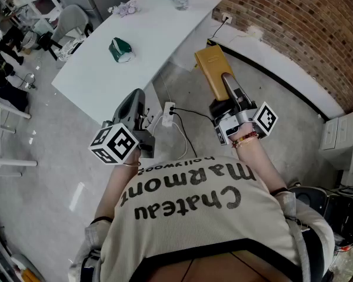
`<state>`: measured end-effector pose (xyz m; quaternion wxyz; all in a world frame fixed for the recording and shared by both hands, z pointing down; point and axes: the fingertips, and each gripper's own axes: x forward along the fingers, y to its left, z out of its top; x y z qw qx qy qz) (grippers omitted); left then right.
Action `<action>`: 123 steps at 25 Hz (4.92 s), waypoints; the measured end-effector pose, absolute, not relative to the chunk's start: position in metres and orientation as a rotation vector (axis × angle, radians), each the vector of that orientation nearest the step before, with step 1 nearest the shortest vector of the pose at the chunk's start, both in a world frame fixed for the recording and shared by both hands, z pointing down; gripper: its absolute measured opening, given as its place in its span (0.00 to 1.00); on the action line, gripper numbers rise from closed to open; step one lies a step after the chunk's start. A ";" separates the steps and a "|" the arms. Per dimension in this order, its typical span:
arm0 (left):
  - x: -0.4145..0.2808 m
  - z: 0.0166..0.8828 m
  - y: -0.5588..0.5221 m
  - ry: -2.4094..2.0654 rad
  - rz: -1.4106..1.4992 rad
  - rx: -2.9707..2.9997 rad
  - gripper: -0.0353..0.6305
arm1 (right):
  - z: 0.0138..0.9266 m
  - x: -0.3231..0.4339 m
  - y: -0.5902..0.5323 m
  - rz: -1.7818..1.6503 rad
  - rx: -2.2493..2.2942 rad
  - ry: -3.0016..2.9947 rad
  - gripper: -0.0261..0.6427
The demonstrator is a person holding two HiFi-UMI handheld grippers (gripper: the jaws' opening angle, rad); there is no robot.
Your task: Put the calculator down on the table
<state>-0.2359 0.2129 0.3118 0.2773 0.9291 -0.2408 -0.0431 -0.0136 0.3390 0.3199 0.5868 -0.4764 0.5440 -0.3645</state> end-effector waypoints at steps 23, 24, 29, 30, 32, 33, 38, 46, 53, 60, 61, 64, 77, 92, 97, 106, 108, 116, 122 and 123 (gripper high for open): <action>-0.139 0.317 0.042 -0.564 -0.106 2.474 0.06 | 0.337 0.058 0.180 -0.893 -1.176 1.235 0.17; -0.136 0.313 0.032 -0.559 -0.111 2.482 0.06 | 0.335 0.062 0.170 -0.888 -1.179 1.240 0.17; -0.120 0.292 -0.014 -0.519 -0.154 2.528 0.06 | 0.319 0.074 0.124 -0.850 -1.195 1.269 0.17; -0.117 0.288 -0.023 -0.508 -0.166 2.537 0.06 | 0.317 0.077 0.115 -0.841 -1.199 1.275 0.17; -0.112 0.287 -0.038 -0.485 -0.181 2.552 0.06 | 0.316 0.080 0.100 -0.824 -1.204 1.284 0.17; -0.109 0.288 -0.044 -0.478 -0.184 2.557 0.06 | 0.317 0.081 0.093 -0.822 -1.208 1.285 0.17; -0.096 0.309 -0.063 -0.478 -0.158 2.546 0.06 | 0.341 0.088 0.066 -0.875 -1.248 1.265 0.17; -0.078 0.338 -0.092 -0.503 -0.115 2.492 0.06 | 0.373 0.109 0.017 -0.993 -1.260 1.252 0.17; -0.057 0.356 -0.146 -0.669 -0.132 2.442 0.06 | 0.400 0.146 -0.062 -1.109 -1.207 1.329 0.17; -0.022 0.363 -0.201 -0.849 -0.184 2.345 0.06 | 0.401 0.203 -0.146 -1.200 -1.167 1.435 0.17; -0.018 0.363 -0.207 -0.871 -0.188 2.337 0.06 | 0.401 0.210 -0.157 -1.209 -1.160 1.448 0.17; -0.008 0.360 -0.224 -0.939 -0.202 2.315 0.06 | 0.401 0.231 -0.187 -1.235 -1.145 1.472 0.17; -0.011 0.349 -0.271 -1.253 -0.324 2.216 0.06 | 0.417 0.236 -0.290 -1.344 -1.212 1.716 0.17; -0.042 0.358 -0.281 -1.486 -0.343 2.091 0.06 | 0.525 0.223 -0.364 -1.516 -1.506 1.758 0.17; -0.053 0.363 -0.283 -1.537 -0.343 2.051 0.06 | 0.545 0.226 -0.381 -1.546 -1.567 1.755 0.17; -0.063 0.372 -0.288 -1.573 -0.332 2.009 0.06 | 0.555 0.222 -0.406 -1.536 -1.602 1.825 0.17; -0.066 0.374 -0.287 -1.582 -0.335 1.998 0.06 | 0.557 0.219 -0.408 -1.534 -1.625 1.873 0.18; -0.073 0.380 -0.286 -1.602 -0.357 1.968 0.06 | 0.567 0.207 -0.403 -1.556 -1.754 2.066 0.22; -0.071 0.379 -0.287 -1.604 -0.351 1.966 0.06 | 0.571 0.203 -0.398 -1.567 -1.859 2.152 0.26; -0.071 0.380 -0.287 -1.604 -0.348 1.965 0.06 | 0.572 0.203 -0.398 -1.563 -1.882 2.167 0.27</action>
